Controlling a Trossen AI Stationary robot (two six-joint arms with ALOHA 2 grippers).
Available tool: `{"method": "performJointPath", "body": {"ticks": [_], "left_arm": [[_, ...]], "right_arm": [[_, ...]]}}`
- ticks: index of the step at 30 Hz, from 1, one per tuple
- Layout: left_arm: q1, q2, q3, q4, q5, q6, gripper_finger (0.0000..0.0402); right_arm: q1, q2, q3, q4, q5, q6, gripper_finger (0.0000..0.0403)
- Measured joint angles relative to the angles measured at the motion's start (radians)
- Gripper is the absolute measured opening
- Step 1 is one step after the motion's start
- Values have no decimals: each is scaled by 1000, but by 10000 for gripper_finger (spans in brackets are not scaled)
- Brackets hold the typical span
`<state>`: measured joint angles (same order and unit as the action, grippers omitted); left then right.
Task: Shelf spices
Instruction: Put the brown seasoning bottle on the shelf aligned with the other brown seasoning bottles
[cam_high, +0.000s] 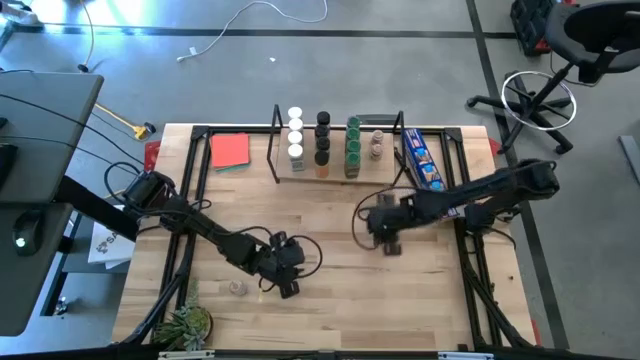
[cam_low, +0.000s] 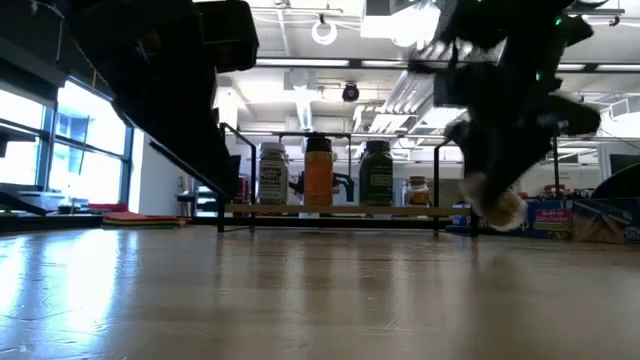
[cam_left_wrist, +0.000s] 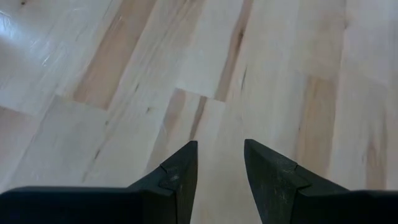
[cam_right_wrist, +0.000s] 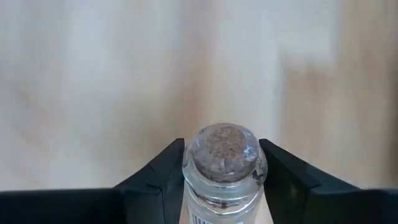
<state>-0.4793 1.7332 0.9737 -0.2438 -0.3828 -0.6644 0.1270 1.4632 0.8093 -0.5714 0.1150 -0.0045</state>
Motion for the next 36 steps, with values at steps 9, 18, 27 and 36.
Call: {"method": "performJointPath", "body": {"ticks": [9,18,27,36], "left_arm": [[-40,-11,0,-18,-44,-15,126],[-30,-17,0,-21,-50,-13,126],[-31,-17,0,-20,-48,-15,126],[-31,-16,0,-21,-40,-16,126]], "right_arm": [[144,58,-293,1007,-5,123,157],[139,125,-417,1238,84,144,168],[139,133,-418,1222,103,117,227],[144,99,-303,915,103,118,231]]}}
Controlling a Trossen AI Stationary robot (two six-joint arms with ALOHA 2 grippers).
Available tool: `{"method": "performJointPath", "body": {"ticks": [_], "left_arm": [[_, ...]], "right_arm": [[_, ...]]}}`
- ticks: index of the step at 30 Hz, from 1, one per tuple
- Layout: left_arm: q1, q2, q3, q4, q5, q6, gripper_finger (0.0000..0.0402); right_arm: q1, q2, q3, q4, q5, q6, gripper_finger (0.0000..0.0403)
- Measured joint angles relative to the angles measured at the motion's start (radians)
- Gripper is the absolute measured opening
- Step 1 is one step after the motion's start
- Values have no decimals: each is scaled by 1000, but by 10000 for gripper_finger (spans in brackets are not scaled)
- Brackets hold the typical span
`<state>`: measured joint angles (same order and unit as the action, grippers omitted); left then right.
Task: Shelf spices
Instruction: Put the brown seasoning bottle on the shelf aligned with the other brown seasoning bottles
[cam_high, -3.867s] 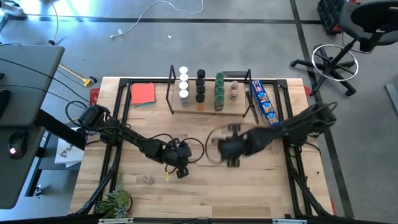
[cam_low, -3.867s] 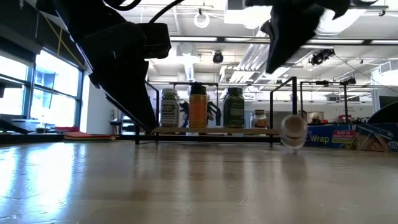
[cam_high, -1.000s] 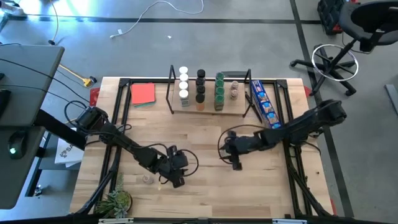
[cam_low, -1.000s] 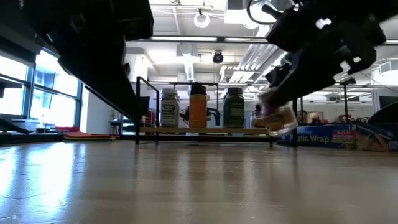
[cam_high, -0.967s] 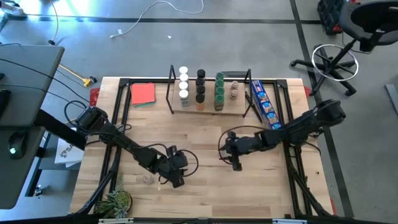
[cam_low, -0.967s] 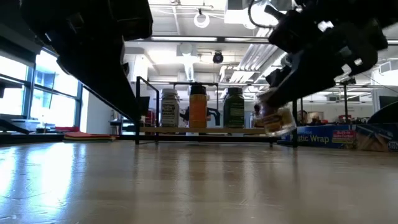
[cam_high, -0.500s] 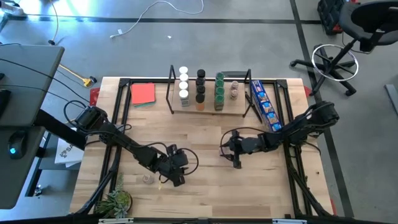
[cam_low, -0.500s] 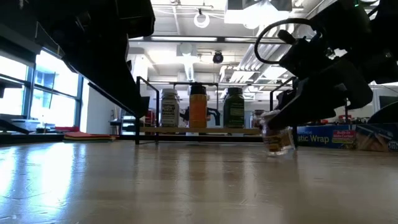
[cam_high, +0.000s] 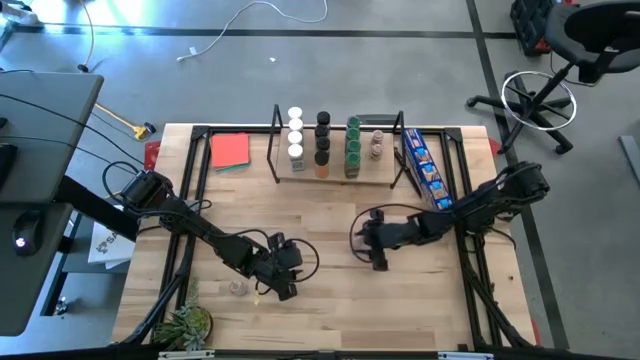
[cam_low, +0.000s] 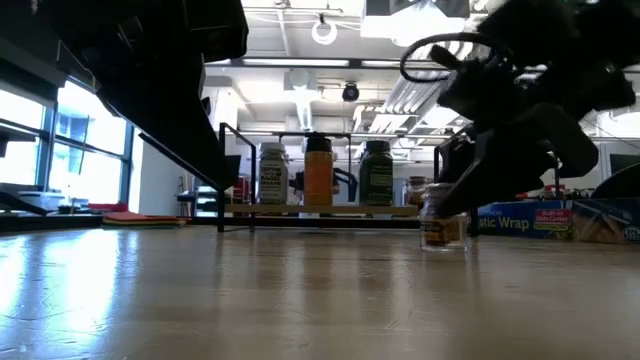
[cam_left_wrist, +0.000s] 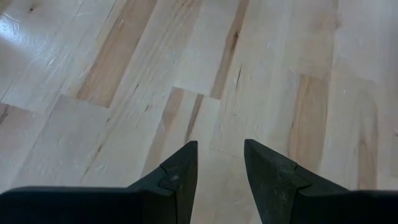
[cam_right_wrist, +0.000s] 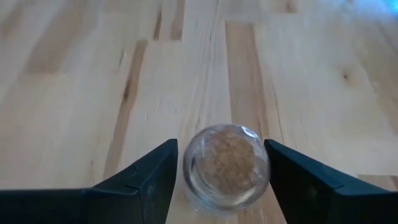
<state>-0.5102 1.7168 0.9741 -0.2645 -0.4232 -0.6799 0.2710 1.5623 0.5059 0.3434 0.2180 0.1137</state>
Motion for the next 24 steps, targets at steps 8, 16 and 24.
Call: {"method": "performJointPath", "body": {"ticks": [8,16,24], "left_arm": [[1,0,0,5,5,-8,126],[2,1,0,6,11,-8,126],[2,1,0,7,22,-8,126]], "right_arm": [[-10,1,314,-625,-10,41,232],[-40,1,421,-745,-115,44,232],[-66,68,421,-766,-154,11,261]]}}
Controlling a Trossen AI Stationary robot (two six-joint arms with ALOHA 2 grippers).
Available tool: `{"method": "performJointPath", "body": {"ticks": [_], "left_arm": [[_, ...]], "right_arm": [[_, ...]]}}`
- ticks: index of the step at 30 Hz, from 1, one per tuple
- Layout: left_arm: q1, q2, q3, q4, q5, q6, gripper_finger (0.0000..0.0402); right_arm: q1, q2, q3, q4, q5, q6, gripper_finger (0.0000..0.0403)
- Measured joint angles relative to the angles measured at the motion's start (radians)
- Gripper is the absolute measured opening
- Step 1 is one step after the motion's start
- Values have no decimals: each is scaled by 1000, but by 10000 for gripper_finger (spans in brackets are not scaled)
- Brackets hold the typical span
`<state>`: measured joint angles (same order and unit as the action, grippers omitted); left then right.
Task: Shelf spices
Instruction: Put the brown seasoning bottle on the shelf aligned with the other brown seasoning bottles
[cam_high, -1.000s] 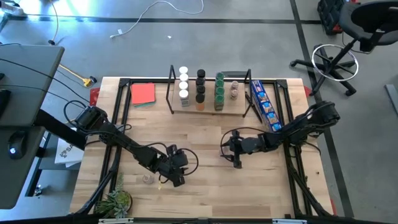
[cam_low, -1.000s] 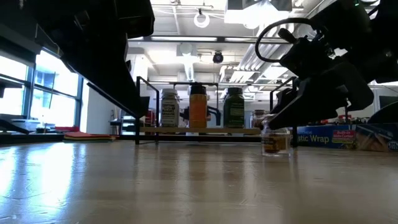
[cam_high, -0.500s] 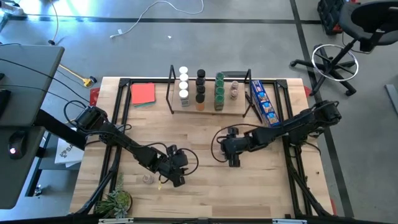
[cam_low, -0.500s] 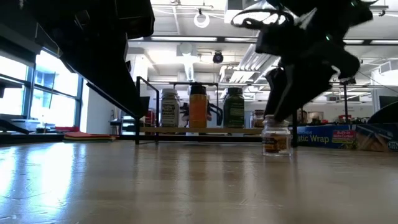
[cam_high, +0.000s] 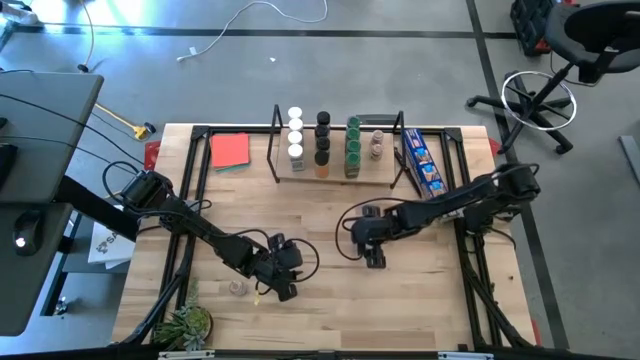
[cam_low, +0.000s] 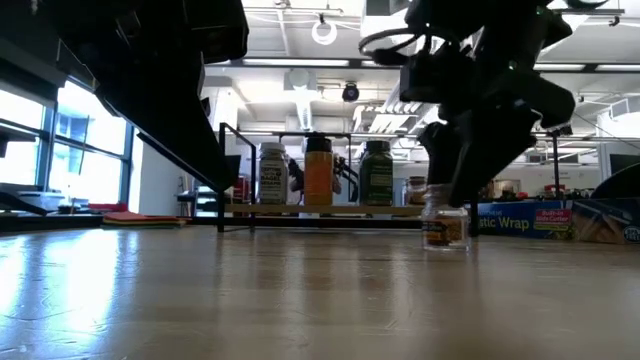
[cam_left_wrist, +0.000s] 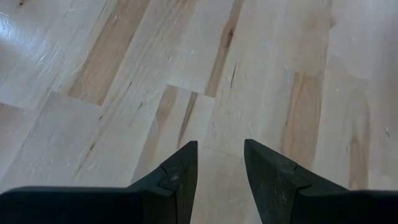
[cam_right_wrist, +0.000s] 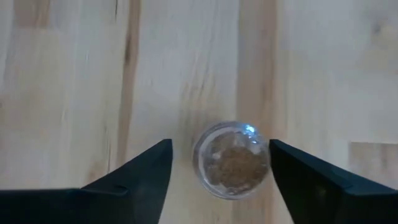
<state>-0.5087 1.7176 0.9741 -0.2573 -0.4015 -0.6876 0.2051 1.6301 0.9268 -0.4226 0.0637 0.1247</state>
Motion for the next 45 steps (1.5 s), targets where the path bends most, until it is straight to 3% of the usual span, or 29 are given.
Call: {"method": "performJointPath", "body": {"ticks": [5,11,17,23,26,30,34,38,45], "left_arm": [[0,0,0,0,0,0,126],[1,0,0,0,0,0,126],[6,0,0,0,-1,0,126],[7,0,0,0,-1,0,126],[7,0,0,0,-1,0,126],[7,0,0,0,-1,0,126],[7,0,0,0,-1,0,126],[7,0,0,1,-1,0,126],[7,1,0,22,-5,0,126]], "right_arm": [[-4,26,3,-4,-21,8,298],[0,28,4,24,31,58,294],[0,28,4,17,34,79,252],[0,28,4,22,39,103,162],[-8,27,13,-1,37,134,158],[-48,-11,76,-157,57,111,158],[-125,-113,143,-297,136,10,158],[-274,-196,180,-363,152,-116,158],[-536,-168,178,-333,61,-240,158]]}}
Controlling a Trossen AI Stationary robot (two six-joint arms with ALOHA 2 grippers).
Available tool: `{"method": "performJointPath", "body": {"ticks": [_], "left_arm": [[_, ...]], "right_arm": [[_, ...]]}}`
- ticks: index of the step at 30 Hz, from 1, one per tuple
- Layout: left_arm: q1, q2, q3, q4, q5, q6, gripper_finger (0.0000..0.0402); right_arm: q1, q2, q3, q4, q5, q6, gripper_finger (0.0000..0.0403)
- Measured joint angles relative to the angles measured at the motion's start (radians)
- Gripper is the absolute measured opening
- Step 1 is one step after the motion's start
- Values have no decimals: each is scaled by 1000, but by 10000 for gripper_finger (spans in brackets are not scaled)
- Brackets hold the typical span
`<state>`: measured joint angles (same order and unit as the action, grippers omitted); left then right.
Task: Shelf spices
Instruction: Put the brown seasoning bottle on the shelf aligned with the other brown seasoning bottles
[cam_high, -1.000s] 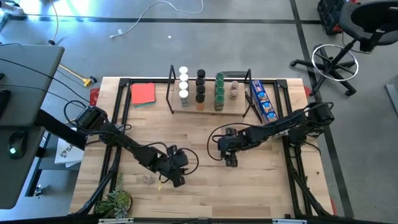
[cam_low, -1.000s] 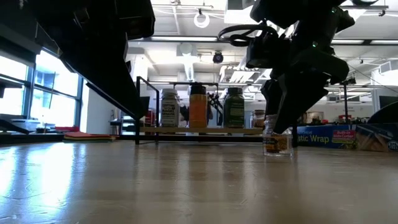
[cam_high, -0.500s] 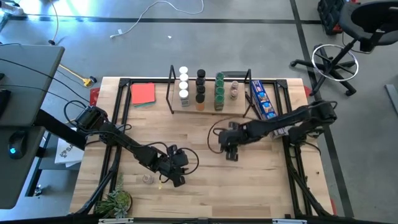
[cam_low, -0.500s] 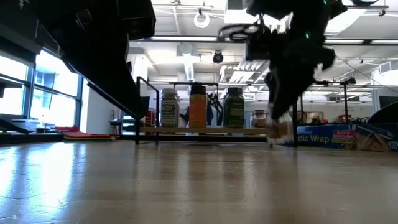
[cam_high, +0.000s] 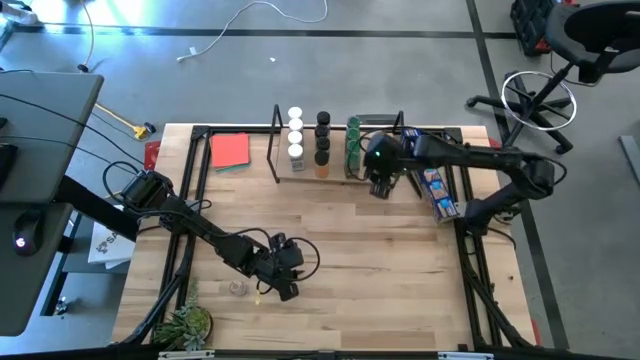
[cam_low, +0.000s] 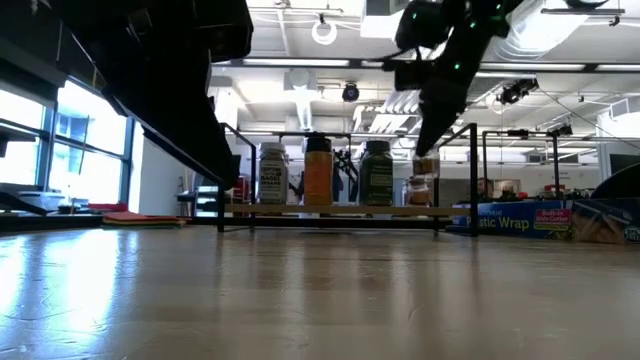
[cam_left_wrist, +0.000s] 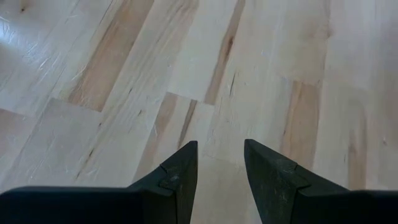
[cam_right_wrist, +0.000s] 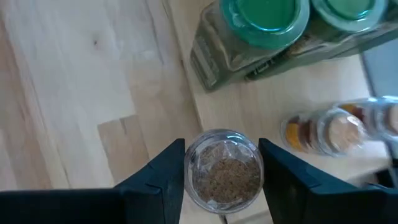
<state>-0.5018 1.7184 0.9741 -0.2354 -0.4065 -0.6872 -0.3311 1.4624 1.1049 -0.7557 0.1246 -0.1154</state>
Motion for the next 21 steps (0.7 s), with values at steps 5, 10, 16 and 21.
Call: {"method": "performJointPath", "body": {"ticks": [5,10,16,21], "left_arm": [[0,0,0,1,1,0,126],[0,0,0,1,1,0,126],[0,0,0,1,1,0,126],[0,0,0,1,2,0,126]], "right_arm": [[-79,68,-1,34,-44,-50,158],[-115,101,-1,38,-21,-46,158],[-121,101,-1,47,44,-45,203],[-121,102,-1,67,55,-48,215]]}}
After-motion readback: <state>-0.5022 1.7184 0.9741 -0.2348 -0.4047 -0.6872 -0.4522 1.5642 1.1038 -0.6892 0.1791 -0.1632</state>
